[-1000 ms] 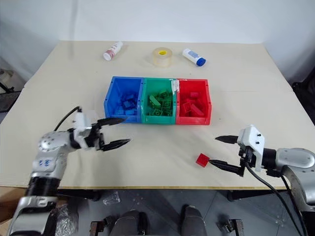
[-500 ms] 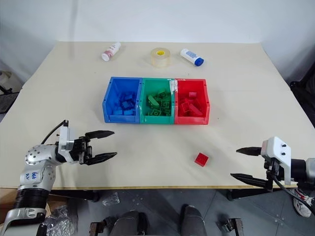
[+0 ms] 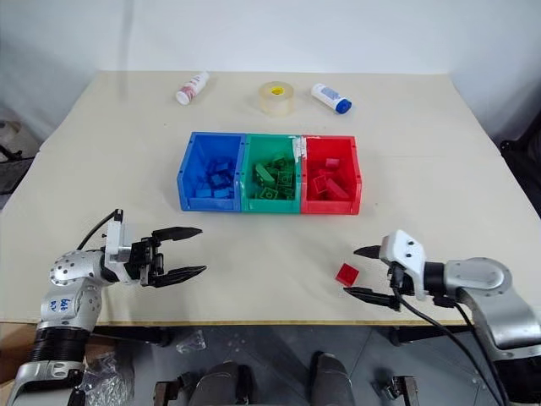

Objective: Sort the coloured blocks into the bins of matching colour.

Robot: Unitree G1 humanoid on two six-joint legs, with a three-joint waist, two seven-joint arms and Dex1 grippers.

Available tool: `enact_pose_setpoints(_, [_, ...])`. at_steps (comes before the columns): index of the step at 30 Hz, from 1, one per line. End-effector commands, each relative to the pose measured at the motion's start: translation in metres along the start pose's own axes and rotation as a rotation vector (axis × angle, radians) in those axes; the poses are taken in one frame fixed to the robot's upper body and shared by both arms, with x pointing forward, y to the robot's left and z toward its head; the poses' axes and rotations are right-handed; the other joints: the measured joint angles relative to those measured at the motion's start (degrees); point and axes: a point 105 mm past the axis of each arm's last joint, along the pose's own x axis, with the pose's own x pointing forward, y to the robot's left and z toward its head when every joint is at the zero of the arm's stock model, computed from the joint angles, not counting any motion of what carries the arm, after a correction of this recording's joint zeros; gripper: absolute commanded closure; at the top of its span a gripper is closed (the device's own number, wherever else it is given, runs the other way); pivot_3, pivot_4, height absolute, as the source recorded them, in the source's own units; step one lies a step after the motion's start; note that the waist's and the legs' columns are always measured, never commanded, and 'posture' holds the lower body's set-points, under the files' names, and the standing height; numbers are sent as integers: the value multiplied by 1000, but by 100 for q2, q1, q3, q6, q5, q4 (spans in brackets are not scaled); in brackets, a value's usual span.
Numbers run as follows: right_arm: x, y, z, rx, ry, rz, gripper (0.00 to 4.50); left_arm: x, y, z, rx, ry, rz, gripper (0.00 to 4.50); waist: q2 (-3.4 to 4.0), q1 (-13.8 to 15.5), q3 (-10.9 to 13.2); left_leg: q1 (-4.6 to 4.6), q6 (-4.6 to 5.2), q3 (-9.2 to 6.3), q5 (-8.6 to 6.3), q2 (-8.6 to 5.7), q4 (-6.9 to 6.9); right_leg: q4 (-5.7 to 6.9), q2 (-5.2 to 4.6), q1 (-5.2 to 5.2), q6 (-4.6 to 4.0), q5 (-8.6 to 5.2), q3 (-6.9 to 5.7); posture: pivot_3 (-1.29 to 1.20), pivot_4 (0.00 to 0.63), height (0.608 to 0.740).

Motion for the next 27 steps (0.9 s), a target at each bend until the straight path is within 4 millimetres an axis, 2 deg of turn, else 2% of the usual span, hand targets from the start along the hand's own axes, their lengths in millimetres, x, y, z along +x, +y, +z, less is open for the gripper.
enact_pose_setpoints(1, [6, -5, -4, -10, 20, -19, 372, 2, -3, 10, 40, -30, 2, 449, 0, 17, 0, -1, 0, 0, 0, 0, 0, 1, 0, 0, 0, 0, 0, 0, 150, 740])
enact_pose_setpoints(3, [8, -5, -6, -11, 29, -17, 871, 3, -4, 10, 42, -30, 4, 449, 0, 21, 0, -1, 0, -1, 0, 0, 0, 2, 0, 0, 0, 0, -1, 0, 150, 740])
enact_pose_setpoints(9, [7, -8, 0, -25, 2, -14, 2969, 1, -6, 10, 46, -28, 26, 449, 1, 1, -1, 0, 0, 0, 0, 1, -1, 2, 0, 0, 0, 0, -1, 0, 150, 740])
enact_pose_setpoints(10, [7, -9, 5, -30, -17, -18, 3018, 0, -6, 10, 47, -28, 29, 449, 1, 0, -1, 0, 0, 0, 0, 1, -1, 2, 0, 0, 0, 0, -1, 0, 150, 740])
enact_pose_setpoints(15, [10, -32, 54, -72, -185, -92, 3017, 0, -4, 10, 52, -25, 46, 449, 1, -42, -1, 2, 0, 2, 0, 2, -1, 2, 0, -2, 0, 0, 0, 0, 150, 740])
enact_pose_setpoints(18, [15, -58, 82, -101, -283, -168, 3017, 0, 2, 7, 44, 11, 79, 449, 1, -61, -1, 2, -2, 1, 1, 3, -1, 9, 1, -4, -2, -1, -1, 0, 150, 740])
enact_pose_setpoints(21, [22, -82, 100, -127, -324, -210, 3017, -1, 8, 6, 34, 33, 110, 449, 1, -97, -1, 1, -2, 2, 1, 2, -3, 9, 0, -3, -2, -1, -2, 0, 150, 740])
enact_pose_setpoints(23, [30, -105, 107, -141, -321, -288, 3017, -1, 15, 5, 30, 52, 140, 449, 1, -117, -1, -3, -2, 2, 1, 2, -7, 6, 0, -6, -2, -1, -4, 0, 150, 740])
enact_pose_setpoints(24, [33, -114, 110, -141, -323, -319, 2275, -2, 18, 5, 32, 62, 154, 449, 1, -141, -1, -2, -1, 5, 1, 2, -6, 6, 0, -5, -1, -1, -3, 0, 150, 740])
enact_pose_setpoints(27, [40, -122, 115, -174, -318, -325, 1364, -4, 24, 2, 51, 104, 188, 449, 2, -154, 0, -2, -2, 8, 1, 2, -11, 8, 1, -8, -1, 0, -3, 0, 150, 740])
